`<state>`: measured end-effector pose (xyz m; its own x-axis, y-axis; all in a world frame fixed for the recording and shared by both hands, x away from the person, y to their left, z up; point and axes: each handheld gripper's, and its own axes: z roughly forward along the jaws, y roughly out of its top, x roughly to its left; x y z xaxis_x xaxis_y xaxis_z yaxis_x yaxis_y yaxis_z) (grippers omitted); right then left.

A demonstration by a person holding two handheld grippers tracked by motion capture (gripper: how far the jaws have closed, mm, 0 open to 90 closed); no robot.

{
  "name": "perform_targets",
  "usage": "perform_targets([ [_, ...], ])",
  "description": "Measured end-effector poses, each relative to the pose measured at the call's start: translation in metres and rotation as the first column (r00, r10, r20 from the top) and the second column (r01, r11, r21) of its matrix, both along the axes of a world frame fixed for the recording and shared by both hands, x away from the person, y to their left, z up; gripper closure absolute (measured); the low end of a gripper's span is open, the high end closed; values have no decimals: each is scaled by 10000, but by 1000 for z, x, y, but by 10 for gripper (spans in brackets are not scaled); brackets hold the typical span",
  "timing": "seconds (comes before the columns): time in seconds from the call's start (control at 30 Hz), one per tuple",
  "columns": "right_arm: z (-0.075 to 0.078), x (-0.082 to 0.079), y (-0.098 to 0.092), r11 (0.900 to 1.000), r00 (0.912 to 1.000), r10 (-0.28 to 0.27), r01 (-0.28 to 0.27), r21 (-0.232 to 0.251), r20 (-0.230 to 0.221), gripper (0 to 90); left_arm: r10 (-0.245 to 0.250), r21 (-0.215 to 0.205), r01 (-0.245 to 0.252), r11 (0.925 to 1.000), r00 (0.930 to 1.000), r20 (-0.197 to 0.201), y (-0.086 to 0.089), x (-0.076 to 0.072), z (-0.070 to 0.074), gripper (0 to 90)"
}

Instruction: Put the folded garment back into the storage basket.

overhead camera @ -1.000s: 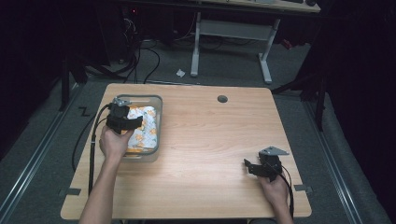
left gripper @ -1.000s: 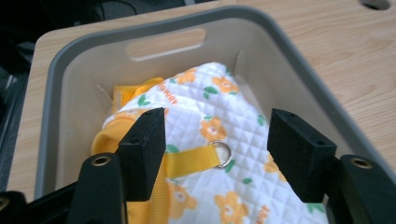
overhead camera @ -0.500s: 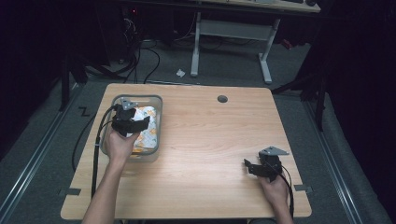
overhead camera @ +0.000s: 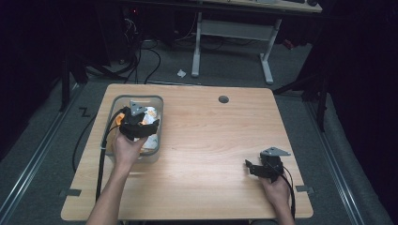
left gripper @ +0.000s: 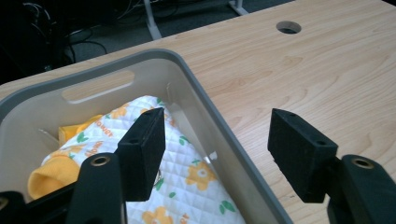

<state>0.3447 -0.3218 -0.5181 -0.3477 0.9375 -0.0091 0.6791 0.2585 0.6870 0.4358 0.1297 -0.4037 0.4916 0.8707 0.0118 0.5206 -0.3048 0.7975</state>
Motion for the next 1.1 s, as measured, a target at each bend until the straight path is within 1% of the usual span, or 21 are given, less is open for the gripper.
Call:
perform_targets([
  [0.2, 0, 0, 0, 10000, 10000, -1, 1, 1, -2, 272, -316, 75, 314, 9995, 9993, 220, -10, -9, 4, 369],
  [0.37, 0, 0, 0, 10000, 10000, -6, 6, -1, 10, 272, -557, -117, 560, 9984, 9981, 255, -16, -14, 5, 368],
  [0.67, 0, 0, 0, 10000, 10000, -1, 1, 2, -2, 272, -791, -262, 799, 9965, 9963, 330, -21, -22, 5, 367],
  [0.73, 0, 0, 0, 10000, 10000, -2, 2, 3, -3, 273, -815, -431, 826, 9957, 9963, 266, -21, -22, 4, 367],
  [0.8, 0, 0, 0, 10000, 10000, -1, 1, 3, -4, 272, -804, -561, 819, 9951, 9963, 293, -22, -23, 4, 367],
  [1.1, 0, 0, 0, 10000, 10000, -2, 2, 1, -3, 272, -1173, -763, 1194, 9899, 9926, 308, -33, -30, 0, 368],
])
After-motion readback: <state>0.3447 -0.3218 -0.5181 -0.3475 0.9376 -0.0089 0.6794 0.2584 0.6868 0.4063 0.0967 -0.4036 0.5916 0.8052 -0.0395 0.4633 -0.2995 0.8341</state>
